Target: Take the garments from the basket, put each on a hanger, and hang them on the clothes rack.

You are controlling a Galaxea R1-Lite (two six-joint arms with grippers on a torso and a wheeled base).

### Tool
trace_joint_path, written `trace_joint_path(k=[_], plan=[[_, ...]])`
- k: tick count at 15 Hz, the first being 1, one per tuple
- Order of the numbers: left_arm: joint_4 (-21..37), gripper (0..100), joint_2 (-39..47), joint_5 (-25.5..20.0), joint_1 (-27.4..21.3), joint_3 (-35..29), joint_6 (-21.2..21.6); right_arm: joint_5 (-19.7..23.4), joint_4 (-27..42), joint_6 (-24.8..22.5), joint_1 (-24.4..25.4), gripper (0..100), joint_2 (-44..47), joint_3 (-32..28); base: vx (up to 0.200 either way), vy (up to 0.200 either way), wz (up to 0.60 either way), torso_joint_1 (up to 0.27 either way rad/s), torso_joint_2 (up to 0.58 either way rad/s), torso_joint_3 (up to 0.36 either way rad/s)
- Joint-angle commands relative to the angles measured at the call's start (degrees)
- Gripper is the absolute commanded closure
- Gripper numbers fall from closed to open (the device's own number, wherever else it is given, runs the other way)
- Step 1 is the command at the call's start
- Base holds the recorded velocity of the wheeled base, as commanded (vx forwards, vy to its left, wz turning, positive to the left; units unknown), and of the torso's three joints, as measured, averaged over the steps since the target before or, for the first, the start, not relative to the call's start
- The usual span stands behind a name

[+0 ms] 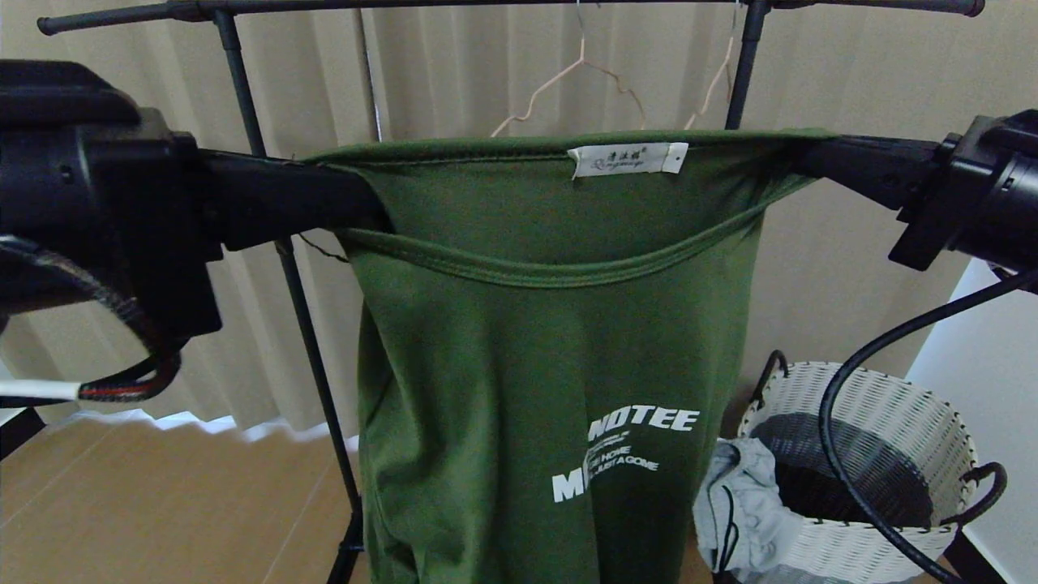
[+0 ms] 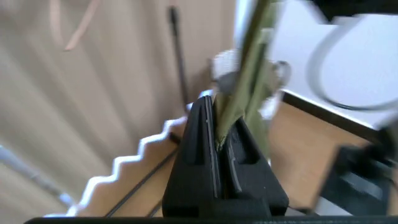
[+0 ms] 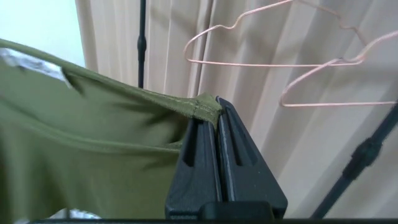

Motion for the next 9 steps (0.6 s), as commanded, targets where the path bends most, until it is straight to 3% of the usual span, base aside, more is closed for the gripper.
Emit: trace_joint_path(k=[1, 4, 9], plan=[[-0.18, 100, 4.47, 3.72, 0.29, -2.51, 0.18, -0.09, 1.95, -0.11, -0.06, 100, -3.18, 0.04, 0.000, 0.000, 0.00, 0.000, 0.00, 0.000], [-1.15, 100, 9.48, 14.80, -0.15, -3.74, 0.53, -0.09, 8.80, -0.19, -0.06, 100, -7.32, 0.66, 0.000, 0.000, 0.00, 0.000, 0.00, 0.000], [-4.23, 100, 9.83, 15.85, -1.64, -2.69, 0.44, -0.18, 9.33, -0.28, 0.03, 100, -6.79, 2.42, 0.000, 0.000, 0.00, 0.000, 0.00, 0.000]])
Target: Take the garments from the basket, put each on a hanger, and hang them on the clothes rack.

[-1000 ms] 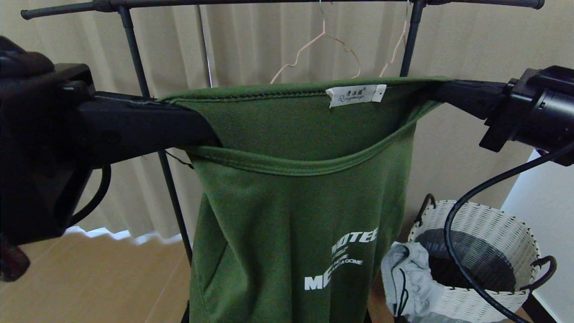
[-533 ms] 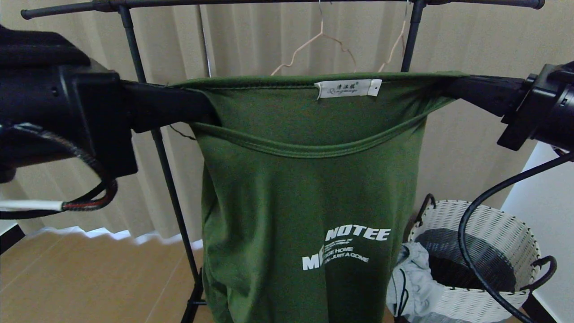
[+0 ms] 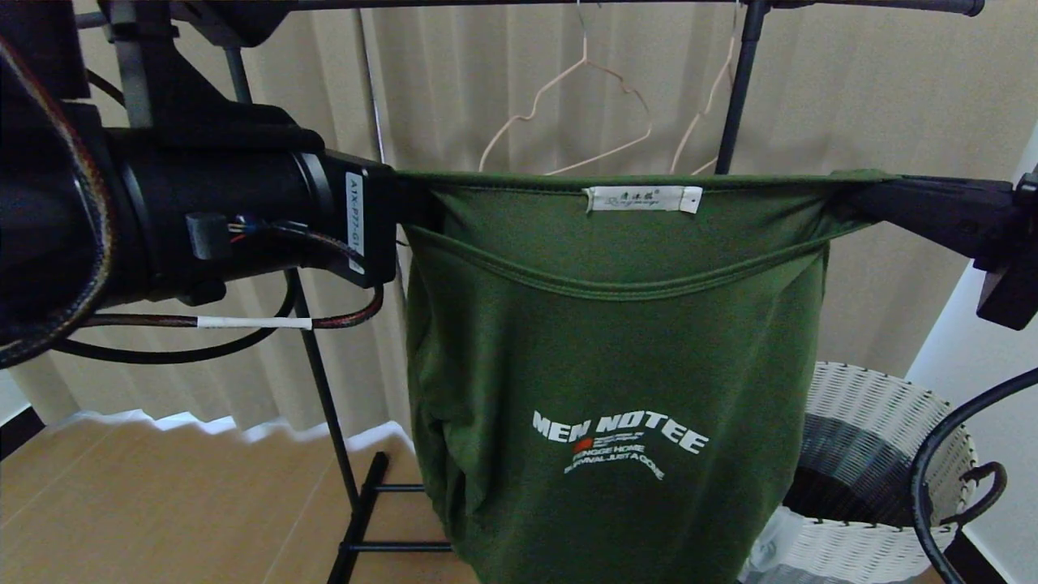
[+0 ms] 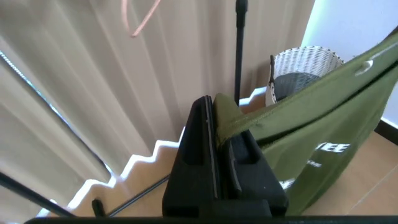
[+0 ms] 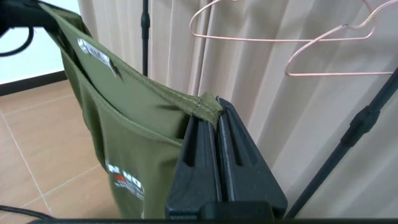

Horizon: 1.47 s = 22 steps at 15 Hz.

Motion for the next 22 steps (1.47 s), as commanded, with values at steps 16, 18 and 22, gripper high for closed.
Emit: trace_joint_path(k=[16, 18, 22], plan=[[-0.12, 100, -0.98, 1.31, 8.96, 3.41, 0.25, 2.67, -0.81, 0.23, 0.30, 0, -7.20, 9.43, 0.000, 0.000, 0.00, 0.000, 0.00, 0.000], [-0.12, 100, -0.98, 1.31, 9.23, 3.85, 0.25, 5.40, -0.81, 0.31, 0.04, 0, -8.70, 9.52, 0.000, 0.000, 0.00, 0.000, 0.00, 0.000], [0.23, 100, -4.94, 1.31, 9.40, 8.24, 0.52, 4.26, 0.16, -0.48, -3.39, 0, -8.34, 10.75, 0.000, 0.000, 0.00, 0.000, 0.00, 0.000]])
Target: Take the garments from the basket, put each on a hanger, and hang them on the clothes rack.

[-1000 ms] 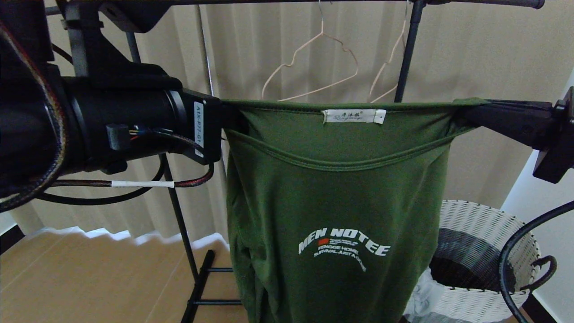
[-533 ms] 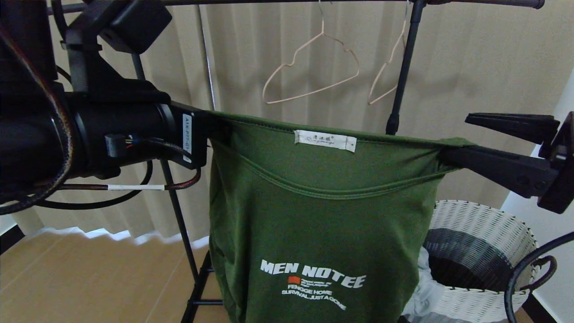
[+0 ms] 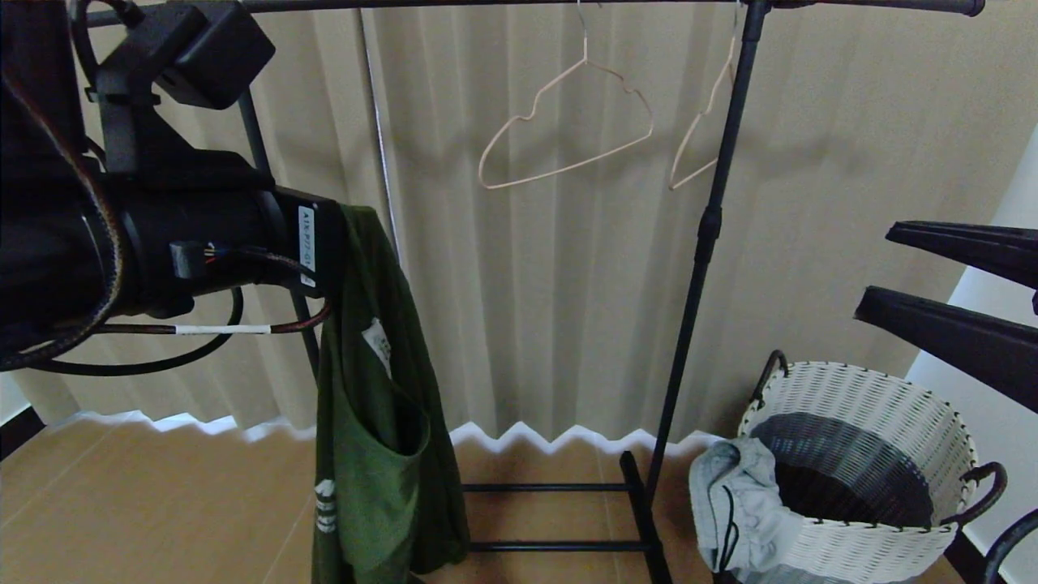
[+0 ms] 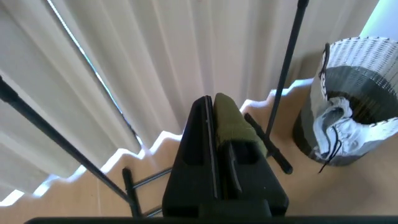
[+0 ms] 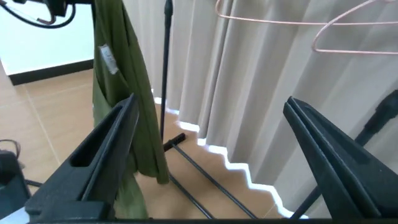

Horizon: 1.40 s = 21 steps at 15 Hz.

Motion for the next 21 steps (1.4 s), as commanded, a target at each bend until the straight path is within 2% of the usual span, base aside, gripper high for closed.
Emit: trace_joint_path(k=[1, 3, 4, 6, 8, 9, 12, 14, 16, 19, 21], plan=[[0.33, 100, -5.64, 0.02, 0.56, 5.47, 0.16, -1.55, 0.99, -1.20, -4.66, 0, -0.04, 1.31, 0.000, 0.000, 0.00, 0.000, 0.00, 0.000], [0.15, 100, -11.26, -0.42, 4.95, 11.54, 2.19, -6.21, 1.17, -1.91, -8.00, 0, -0.04, 3.16, 0.000, 0.000, 0.00, 0.000, 0.00, 0.000], [0.07, 100, -14.25, -0.51, 7.77, 15.49, 3.94, -10.25, 1.17, -2.17, -9.31, 0, -0.13, 4.48, 0.000, 0.000, 0.00, 0.000, 0.00, 0.000], [-0.37, 100, -18.38, -2.35, 9.88, 20.50, 3.94, -14.73, 1.08, -5.77, -10.46, 0, -0.48, 6.59, 0.000, 0.000, 0.00, 0.000, 0.00, 0.000], [-6.35, 100, -20.93, -6.57, 11.19, 25.16, 3.94, -17.81, 0.20, -10.08, -11.25, 0, -0.74, 9.49, 0.000, 0.000, 0.00, 0.000, 0.00, 0.000], [-7.58, 100, -21.02, -6.84, 11.37, 26.13, 3.94, -17.98, 0.20, -10.43, -11.34, 0, -0.92, 9.66, 0.000, 0.000, 0.00, 0.000, 0.00, 0.000], [-22.08, 100, -20.84, -7.10, 12.34, 35.44, 3.68, -18.07, -1.03, -10.69, -11.86, 0, -2.76, 12.04, 0.000, 0.000, 0.00, 0.000, 0.00, 0.000], [-26.65, 100, -20.84, -7.27, 12.60, 39.05, 4.12, -18.07, -4.98, -10.87, -12.74, 0, -3.12, 14.06, 0.000, 0.000, 0.00, 0.000, 0.00, 0.000], [-26.92, 100, -21.63, -7.19, 12.69, 39.31, 4.21, -17.98, -9.29, -11.22, -14.76, 0, -2.85, 14.76, 0.000, 0.000, 0.00, 0.000, 0.00, 0.000], [-26.74, 100, -23.83, -7.19, 12.69, 39.40, 4.65, -17.46, -10.26, -10.52, -15.11, 0, -2.94, 14.59, 0.000, 0.000, 0.00, 0.000, 0.00, 0.000], [-26.56, 100, -24.36, -7.19, 12.69, 39.75, 4.73, -14.64, -12.01, -10.43, -16.78, 0, -2.85, 14.94, 0.000, 0.000, 0.00, 0.000, 0.00, 0.000]])
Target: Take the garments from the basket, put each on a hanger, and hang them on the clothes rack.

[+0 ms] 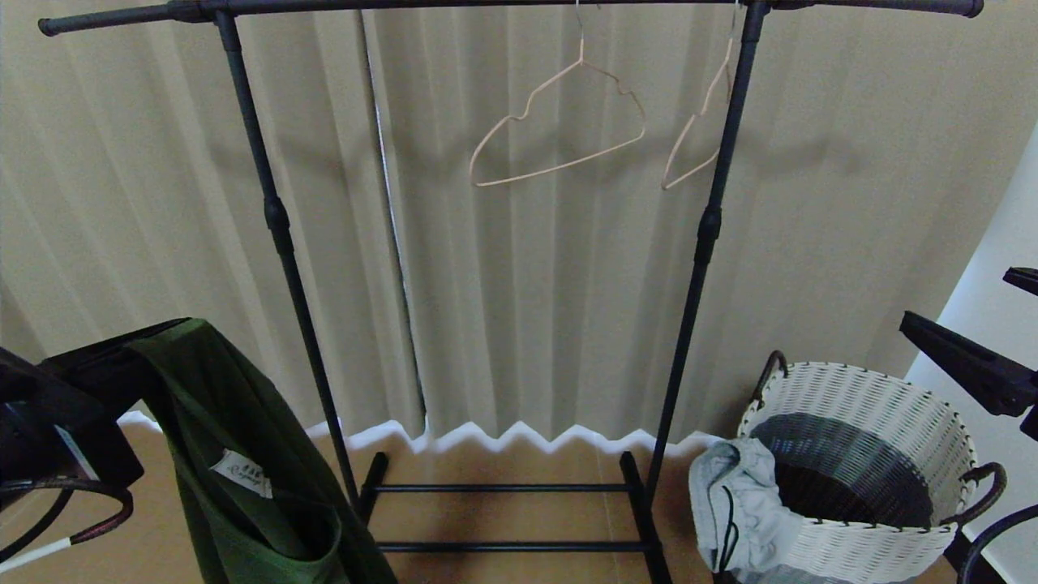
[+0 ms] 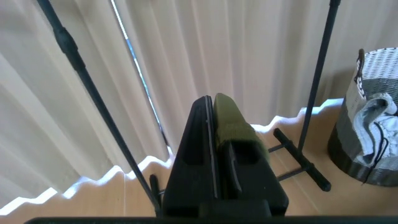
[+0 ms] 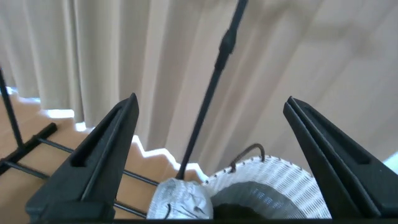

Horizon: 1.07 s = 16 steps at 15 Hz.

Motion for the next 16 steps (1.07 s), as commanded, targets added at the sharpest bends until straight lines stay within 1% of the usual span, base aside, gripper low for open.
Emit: trace_joint_path(k=[1, 2, 5, 10, 14, 16], plan=[[0.04, 100, -0.65, 0.02, 0.01, 0.37, 0.14, 3.14, -0.32, -0.03, -2.39, 0, 0.15, 0.36, 0.000, 0.000, 0.00, 0.000, 0.00, 0.000], [0.04, 100, -0.65, -0.07, -0.08, 0.98, 0.85, 4.64, -0.23, -0.03, -3.62, 0, 0.15, 0.54, 0.000, 0.000, 0.00, 0.000, 0.00, 0.000], [-0.14, 100, -1.09, -0.07, -0.08, 2.74, 3.92, 4.99, -0.23, -0.03, -4.67, 0, 0.15, 0.80, 0.000, 0.000, 0.00, 0.000, 0.00, 0.000], [-0.32, 100, -1.26, -0.07, -0.08, 4.14, 4.19, 4.99, -0.14, -0.21, -4.67, 0, 0.23, 0.80, 0.000, 0.000, 0.00, 0.000, 0.00, 0.000], [-0.32, 100, -2.32, -0.07, -0.08, 4.14, 4.19, 4.55, -0.14, -0.30, -4.76, 0, 0.41, 0.71, 0.000, 0.000, 0.00, 0.051, -0.22, -0.265], [-0.32, 100, -2.32, -0.07, -0.08, 4.23, 4.19, 4.46, 0.30, -0.30, -4.76, 0, 0.50, 0.80, 0.000, 0.000, 0.00, 0.112, -0.52, -0.327]])
